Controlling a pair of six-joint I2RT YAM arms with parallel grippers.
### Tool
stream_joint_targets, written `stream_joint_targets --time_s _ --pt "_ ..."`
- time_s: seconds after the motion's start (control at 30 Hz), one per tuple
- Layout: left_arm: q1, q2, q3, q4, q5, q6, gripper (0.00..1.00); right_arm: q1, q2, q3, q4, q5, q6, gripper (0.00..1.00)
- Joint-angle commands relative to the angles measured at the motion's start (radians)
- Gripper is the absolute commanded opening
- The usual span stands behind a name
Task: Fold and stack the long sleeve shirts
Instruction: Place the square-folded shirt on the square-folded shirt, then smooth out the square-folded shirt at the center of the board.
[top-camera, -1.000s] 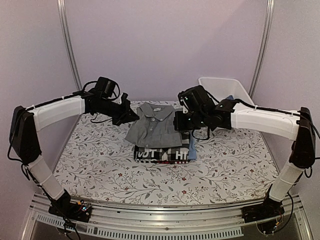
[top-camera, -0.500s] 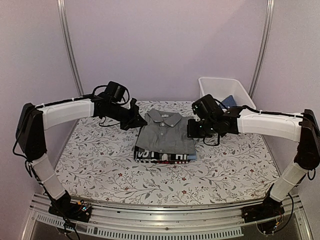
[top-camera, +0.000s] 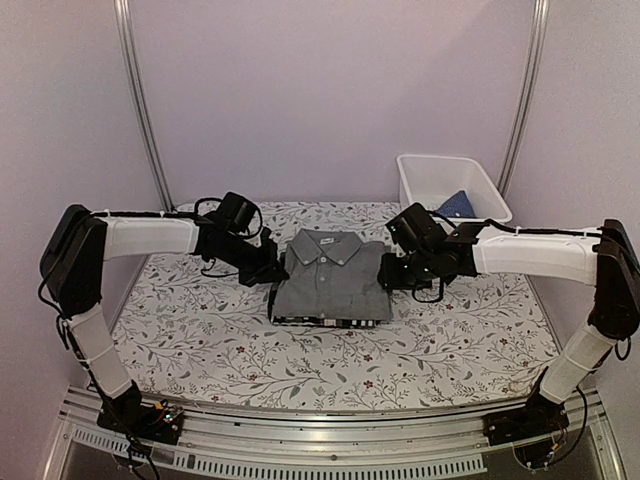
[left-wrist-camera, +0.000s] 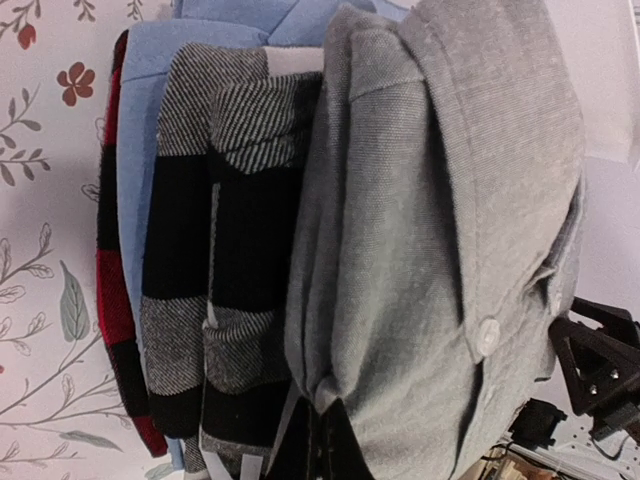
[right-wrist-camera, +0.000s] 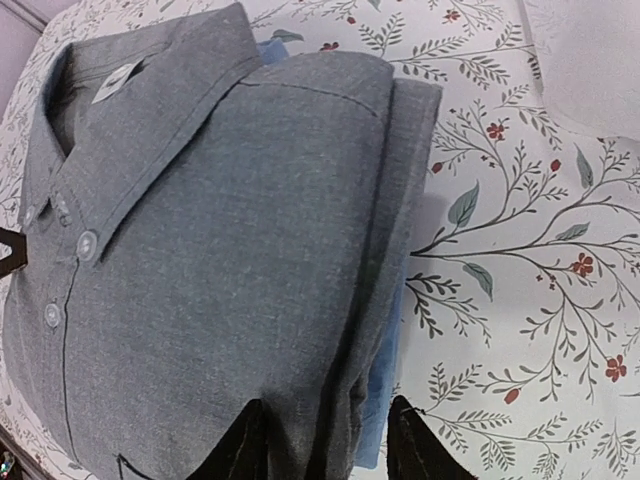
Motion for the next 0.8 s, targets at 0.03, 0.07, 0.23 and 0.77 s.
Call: stream_joint_targets --time_s 0.03,0.07,0.23,0.77 --pt "0.001 -0.012 -0.034 0.04 -0.016 0.02 0.0 -0.015 -0.002 0.099 -0.129 0.094 -0.047 0.47" --pt "0.002 -0.019 -0.034 0.039 -0.02 0.026 0.02 -0.009 0.004 0.131 -0.162 0.109 -0.052 0.48" --pt "0.008 -0.045 -0.01 0.008 -0.049 0.064 0.07 0.076 0.016 0.267 -0.261 0.213 -0.057 0.49" --pt "0.034 -0.106 0.042 -0.082 -0.132 0.139 0.15 0.143 0.183 0.131 -0.089 0.013 0.03 0.51"
